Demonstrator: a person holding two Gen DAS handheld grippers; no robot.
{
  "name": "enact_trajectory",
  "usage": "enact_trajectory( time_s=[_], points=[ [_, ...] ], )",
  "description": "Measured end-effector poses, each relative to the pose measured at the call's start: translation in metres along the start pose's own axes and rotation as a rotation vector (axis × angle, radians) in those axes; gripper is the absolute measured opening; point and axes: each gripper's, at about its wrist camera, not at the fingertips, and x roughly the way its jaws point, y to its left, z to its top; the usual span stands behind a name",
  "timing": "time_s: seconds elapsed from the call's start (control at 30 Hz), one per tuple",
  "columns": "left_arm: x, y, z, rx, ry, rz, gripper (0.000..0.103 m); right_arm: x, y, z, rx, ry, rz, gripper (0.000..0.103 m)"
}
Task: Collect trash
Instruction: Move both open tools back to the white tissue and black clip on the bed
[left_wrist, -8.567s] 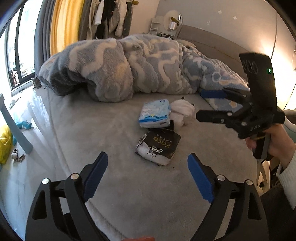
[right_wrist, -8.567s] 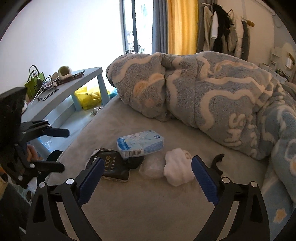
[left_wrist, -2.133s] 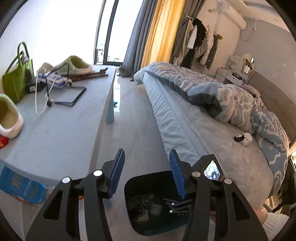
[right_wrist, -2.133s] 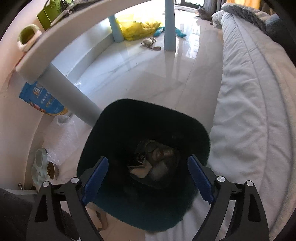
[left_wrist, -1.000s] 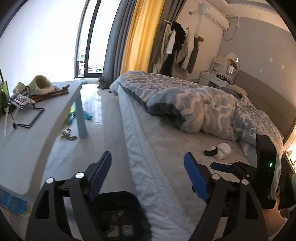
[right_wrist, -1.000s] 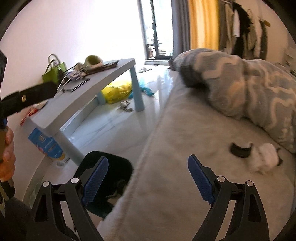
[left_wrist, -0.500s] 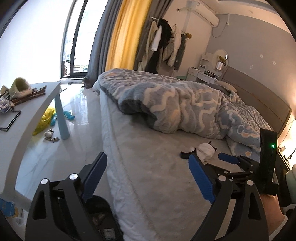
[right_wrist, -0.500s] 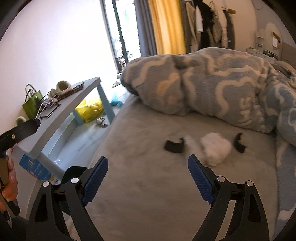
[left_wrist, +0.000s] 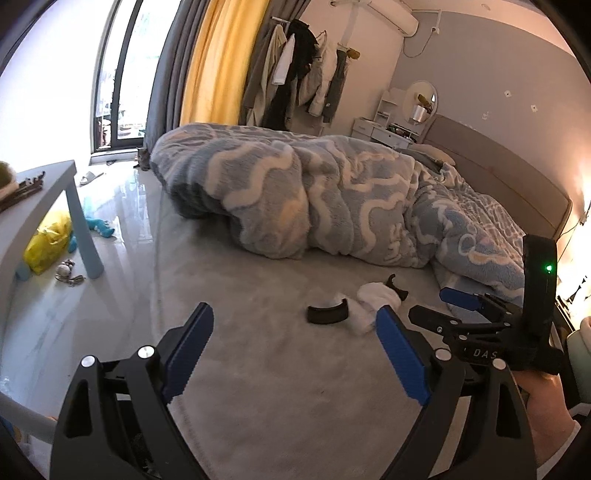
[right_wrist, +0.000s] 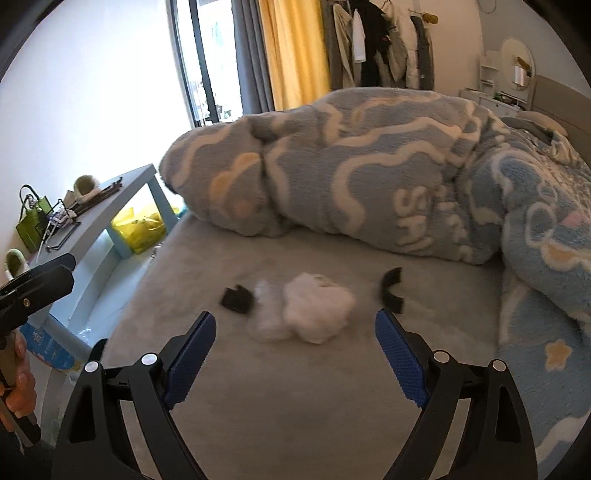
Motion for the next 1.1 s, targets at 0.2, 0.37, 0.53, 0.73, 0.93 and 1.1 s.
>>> enact_trajectory(
  time_s=[0.2,0.37,0.53,0.73,0.93,1.1],
  points=[
    [0.032,-0.011,0.000,-0.021,0.038,-0.044,0.082,0.006,-0.022,0.004,-0.025,0.014,-0.033,0.076],
    [0.057,-0.020,-0.004,-0.005,0.079,-0.053,0.068,0.019,-0.039,0.006,-0.028,0.036,-0.057,0.064],
    [0.080,-0.025,-0.012,0.020,0.123,-0.058,0.058,0.034,-0.053,0.011,-0.025,0.054,-0.066,0.058],
    [0.100,-0.031,-0.016,0.038,0.157,-0.085,0.054,0.055,-0.062,0.015,-0.023,0.084,-0.082,0.058],
    [0.119,-0.035,-0.018,0.035,0.182,-0.104,0.048,0.072,-0.074,0.018,-0.007,0.106,-0.092,0.058],
    [0.131,-0.036,-0.019,0.011,0.209,-0.153,0.040,0.085,-0.081,0.018,0.002,0.132,-0.106,0.055]
  ],
)
